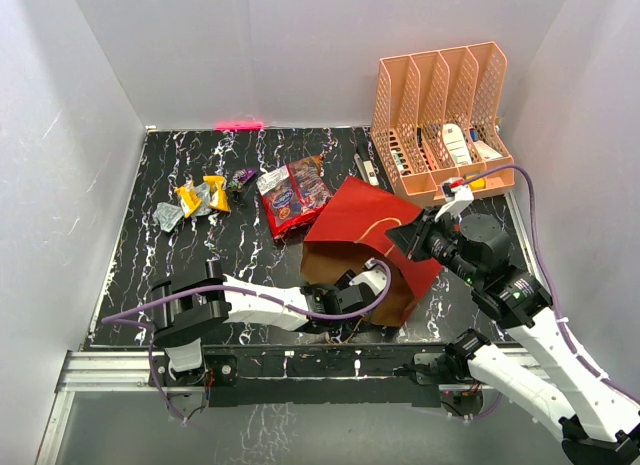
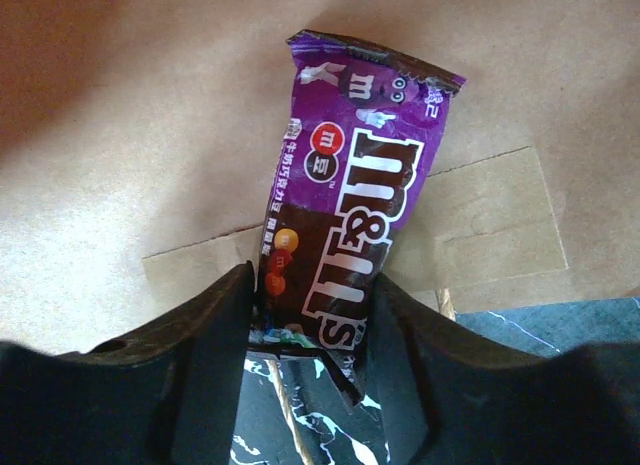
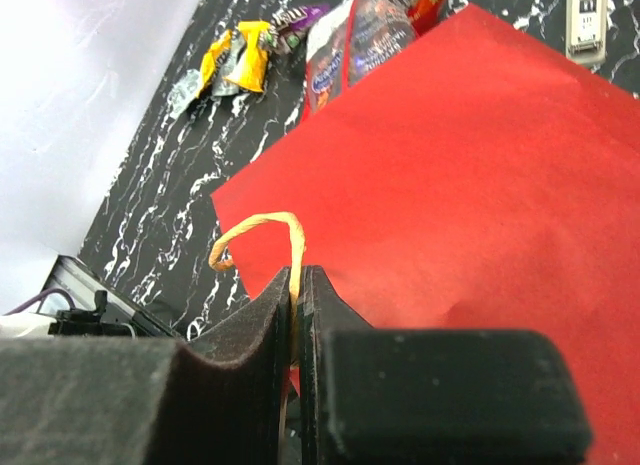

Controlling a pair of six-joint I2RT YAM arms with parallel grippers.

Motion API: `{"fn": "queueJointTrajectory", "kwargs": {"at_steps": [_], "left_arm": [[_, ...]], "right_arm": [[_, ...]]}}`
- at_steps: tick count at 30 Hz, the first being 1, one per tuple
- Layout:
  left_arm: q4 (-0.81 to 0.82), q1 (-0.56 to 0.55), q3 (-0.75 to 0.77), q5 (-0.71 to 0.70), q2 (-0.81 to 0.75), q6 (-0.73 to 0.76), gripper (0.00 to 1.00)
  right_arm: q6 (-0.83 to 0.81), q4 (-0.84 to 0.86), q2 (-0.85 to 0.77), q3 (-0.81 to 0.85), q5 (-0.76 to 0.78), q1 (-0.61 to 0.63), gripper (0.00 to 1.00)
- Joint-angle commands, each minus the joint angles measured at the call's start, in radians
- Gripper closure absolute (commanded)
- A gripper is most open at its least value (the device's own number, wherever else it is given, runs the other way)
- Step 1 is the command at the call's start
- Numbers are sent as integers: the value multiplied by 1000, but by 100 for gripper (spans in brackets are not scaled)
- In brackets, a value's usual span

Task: Take the snacks out of the paper bag
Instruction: Take out the snack from the paper bag.

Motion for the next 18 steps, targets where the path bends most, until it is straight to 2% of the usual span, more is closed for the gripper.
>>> {"fn": "queueJointTrajectory", "kwargs": {"at_steps": [1, 7, 12, 15, 18], "left_arm": [[-62, 0, -10, 52, -28, -36, 58], [-78, -3, -43, 138, -108, -82, 73], [-139, -22, -39, 153, -209, -107, 79], [-180, -34, -45, 153, -282, -138, 79], [-200, -39, -72, 150, -370, -200, 79]], "right_arm": [[57, -58, -20, 44, 53, 1, 92], [78, -80, -26, 63, 119, 10, 92], [85, -4, -43, 20, 117, 11, 93], [78, 65, -67, -30, 106, 11, 92], [96, 60, -78, -58, 162, 11, 93]]}}
